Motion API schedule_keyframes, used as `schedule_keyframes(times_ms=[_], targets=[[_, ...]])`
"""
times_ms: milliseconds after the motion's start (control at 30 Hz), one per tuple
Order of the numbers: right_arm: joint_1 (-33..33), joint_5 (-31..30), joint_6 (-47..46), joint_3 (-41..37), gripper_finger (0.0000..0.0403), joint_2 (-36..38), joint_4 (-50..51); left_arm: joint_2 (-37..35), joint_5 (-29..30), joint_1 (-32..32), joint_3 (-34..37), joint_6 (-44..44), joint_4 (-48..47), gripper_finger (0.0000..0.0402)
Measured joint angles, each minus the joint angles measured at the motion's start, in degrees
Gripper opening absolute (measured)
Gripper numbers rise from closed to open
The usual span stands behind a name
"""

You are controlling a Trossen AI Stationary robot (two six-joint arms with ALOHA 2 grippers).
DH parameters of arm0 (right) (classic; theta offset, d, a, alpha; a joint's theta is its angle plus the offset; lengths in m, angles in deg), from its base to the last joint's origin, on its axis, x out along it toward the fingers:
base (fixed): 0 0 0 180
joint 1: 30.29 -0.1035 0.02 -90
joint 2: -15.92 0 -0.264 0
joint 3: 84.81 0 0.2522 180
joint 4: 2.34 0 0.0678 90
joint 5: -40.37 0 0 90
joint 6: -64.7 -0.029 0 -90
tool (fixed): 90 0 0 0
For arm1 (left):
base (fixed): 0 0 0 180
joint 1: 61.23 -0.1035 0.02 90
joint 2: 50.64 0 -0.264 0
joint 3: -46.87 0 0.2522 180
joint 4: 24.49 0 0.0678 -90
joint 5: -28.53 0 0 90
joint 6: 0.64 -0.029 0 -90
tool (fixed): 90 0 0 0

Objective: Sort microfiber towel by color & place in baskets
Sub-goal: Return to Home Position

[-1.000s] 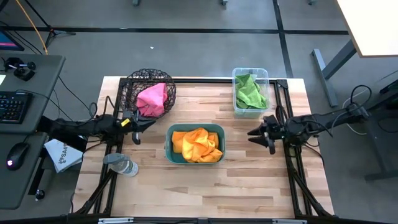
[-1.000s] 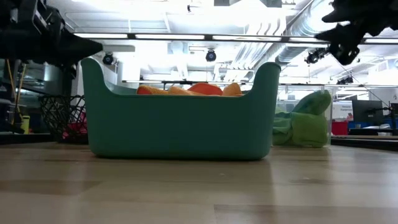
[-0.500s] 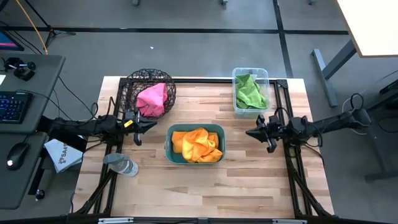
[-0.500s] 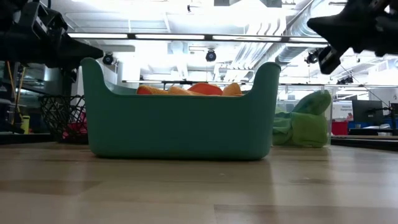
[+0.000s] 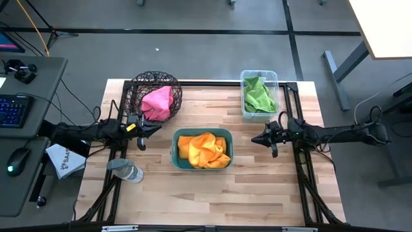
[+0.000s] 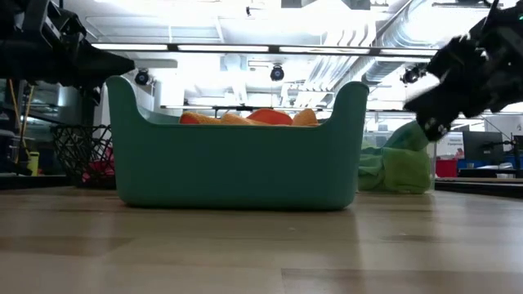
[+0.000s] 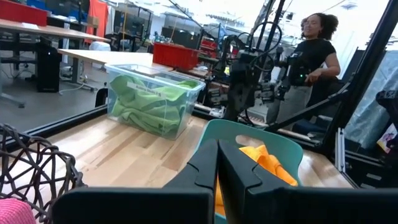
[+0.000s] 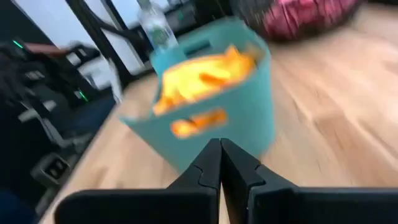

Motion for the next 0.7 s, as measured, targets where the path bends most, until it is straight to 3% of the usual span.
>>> schedule_keyframes(times_ms=[100,700], targets=[[0.26,0.11,-0.34,0.0,0.0,-0.02,3.75,0.0,0.0,0.22,0.0,0.0,0.03,0.0],[0.19,1.18,-1.86,-0.02,0.0,-0.15,4.73,0.68,0.03,0.79,0.0,0.02,-0.02,0.0]])
